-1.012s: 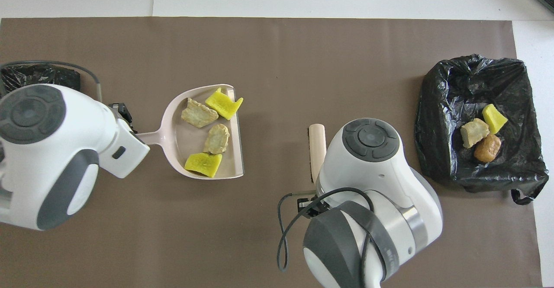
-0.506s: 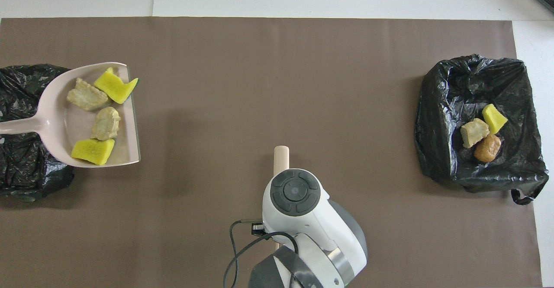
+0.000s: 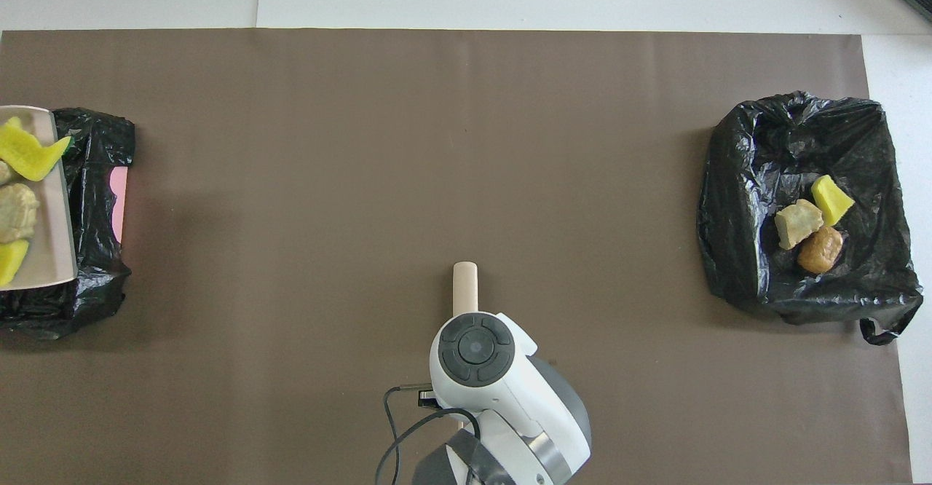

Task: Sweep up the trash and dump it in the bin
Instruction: 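Carry the dustpan to the nearby black bag and tip it in, then set the brush down with the right gripper while the left gripper returns the dustpan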

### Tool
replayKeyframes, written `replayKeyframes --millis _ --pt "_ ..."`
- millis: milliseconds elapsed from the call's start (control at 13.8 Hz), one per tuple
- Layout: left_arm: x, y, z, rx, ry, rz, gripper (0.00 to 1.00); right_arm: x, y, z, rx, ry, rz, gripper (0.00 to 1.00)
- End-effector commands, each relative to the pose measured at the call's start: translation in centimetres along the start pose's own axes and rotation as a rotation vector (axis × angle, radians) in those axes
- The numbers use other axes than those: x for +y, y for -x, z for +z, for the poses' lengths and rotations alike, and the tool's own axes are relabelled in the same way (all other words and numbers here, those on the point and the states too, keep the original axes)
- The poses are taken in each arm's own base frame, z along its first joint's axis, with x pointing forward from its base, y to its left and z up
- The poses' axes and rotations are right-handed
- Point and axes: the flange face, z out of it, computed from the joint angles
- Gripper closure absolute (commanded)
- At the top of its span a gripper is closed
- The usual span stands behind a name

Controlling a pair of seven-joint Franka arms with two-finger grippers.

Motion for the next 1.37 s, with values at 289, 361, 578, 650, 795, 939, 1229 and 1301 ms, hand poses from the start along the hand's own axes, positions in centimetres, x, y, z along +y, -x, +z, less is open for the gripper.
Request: replayKeyframes --millis 289,361,578,650,795,939,1229,1301 --pt "-2.0 1.6 1.7 -0.302 -0.005 -0.011 1.0 0.2 0.3 1.7 0.013 -0.024 -0.028 0.47" --pt "-1.8 1.6 2.0 -0.337 0.002 -0.031 1.0 0.1 0.2 1.5 0.023 -0.018 -0.037 0.0" --pt "-1.6 2.0 1.5 -0.477 0.018 -0.051 1.0 -0.5 -2.1 -1.2 0.08 -0.039 -0.034 0.0" --pt "-1.5 2.3 1.2 -0.528 0.016 -0.058 1.0 0.4 -3.3 -2.6 0.106 -0.048 -0.019 0.0" --pt "-1.4 2.9 0.7 -0.621 0.006 -0.073 1.0 2.1 -5.2 -5.2 0.176 -0.031 -0.01 0.0" --pt "-1.5 3.0 0.2 -0.675 -0.006 -0.071 1.0 4.8 -7.5 -8.5 0.24 -0.03 0.026 0.0" --pt "-1.8 2.6 -2.1 -0.716 -0.031 -0.048 1.0 10.8 -10.9 -15.4 0.369 -0.004 -0.001 0.0" --pt "-1.6 2.3 -1.9 -0.719 -0.006 -0.051 1.0 12.1 -11.5 -16.9 0.394 0.01 0.006 0.0"
